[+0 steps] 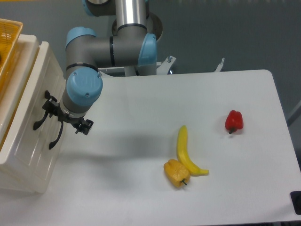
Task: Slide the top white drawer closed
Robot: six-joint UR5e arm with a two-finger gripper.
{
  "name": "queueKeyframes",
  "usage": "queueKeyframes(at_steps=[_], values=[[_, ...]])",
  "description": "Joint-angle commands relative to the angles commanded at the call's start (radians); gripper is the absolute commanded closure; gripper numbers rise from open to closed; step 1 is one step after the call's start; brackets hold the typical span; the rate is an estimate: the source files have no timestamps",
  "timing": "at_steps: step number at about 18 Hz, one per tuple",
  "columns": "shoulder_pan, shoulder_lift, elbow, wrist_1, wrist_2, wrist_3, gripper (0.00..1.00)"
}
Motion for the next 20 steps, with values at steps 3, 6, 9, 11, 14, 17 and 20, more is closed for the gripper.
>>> queueKeyframes(at_steps=[3, 6, 9, 11, 14, 17, 20], values=[[0.0, 0.002, 0.0, 0.0, -0.003, 0.0, 0.0], [0.002, 0.002, 0.0, 0.0, -0.003, 0.0, 0.0], [0.002, 0.002, 0.0, 0.0, -0.003, 0.0, 0.0], [0.002, 0.002, 0.0, 0.002, -0.003, 0.0, 0.0], [0.002, 0.002, -0.002, 0.0, -0.003, 0.0, 0.0], [0.009, 0.003, 0.0, 0.002, 0.011, 0.002, 0.0], [0.023, 0.011, 0.002, 0.005, 0.061, 0.003, 0.0]])
